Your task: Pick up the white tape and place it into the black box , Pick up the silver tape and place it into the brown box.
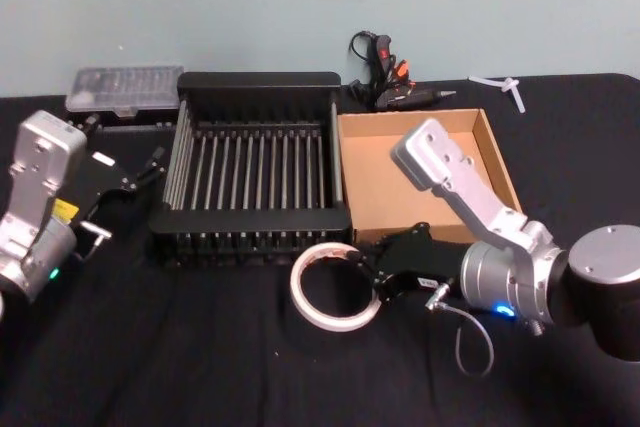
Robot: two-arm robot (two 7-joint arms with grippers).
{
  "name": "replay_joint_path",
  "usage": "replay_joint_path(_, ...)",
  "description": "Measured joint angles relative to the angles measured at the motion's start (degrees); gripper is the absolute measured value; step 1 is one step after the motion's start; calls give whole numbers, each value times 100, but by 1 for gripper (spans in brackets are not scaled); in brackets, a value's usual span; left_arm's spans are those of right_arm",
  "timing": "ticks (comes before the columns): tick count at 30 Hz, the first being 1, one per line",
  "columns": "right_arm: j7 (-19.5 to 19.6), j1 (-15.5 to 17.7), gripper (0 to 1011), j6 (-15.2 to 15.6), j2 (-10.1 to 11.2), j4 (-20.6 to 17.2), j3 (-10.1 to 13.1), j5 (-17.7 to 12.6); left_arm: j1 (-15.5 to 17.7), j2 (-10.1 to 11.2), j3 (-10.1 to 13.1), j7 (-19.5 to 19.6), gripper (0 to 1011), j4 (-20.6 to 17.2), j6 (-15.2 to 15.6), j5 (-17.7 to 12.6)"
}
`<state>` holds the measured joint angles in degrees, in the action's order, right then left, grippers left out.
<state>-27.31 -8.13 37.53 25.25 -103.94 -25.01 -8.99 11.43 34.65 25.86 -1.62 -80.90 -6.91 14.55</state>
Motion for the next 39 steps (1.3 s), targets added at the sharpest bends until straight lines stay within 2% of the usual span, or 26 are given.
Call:
replay_joint_path(8,57,-2,98,-141,86,-158,70,-131,0,0,0,0,1001,0,0,0)
replay_joint_path(16,146,-172,98,-348,66,-103,118,-239,0,0,0,0,1001,0,0,0)
replay_joint_path(26,310,-611,98,-794,-187,461,83,-311,0,0,0,0,1001,0,0,0)
replay_joint_path(39,533,-1337,98,-1267,-695,1527,-71,-267,0,0,0,0,1001,0,0,0)
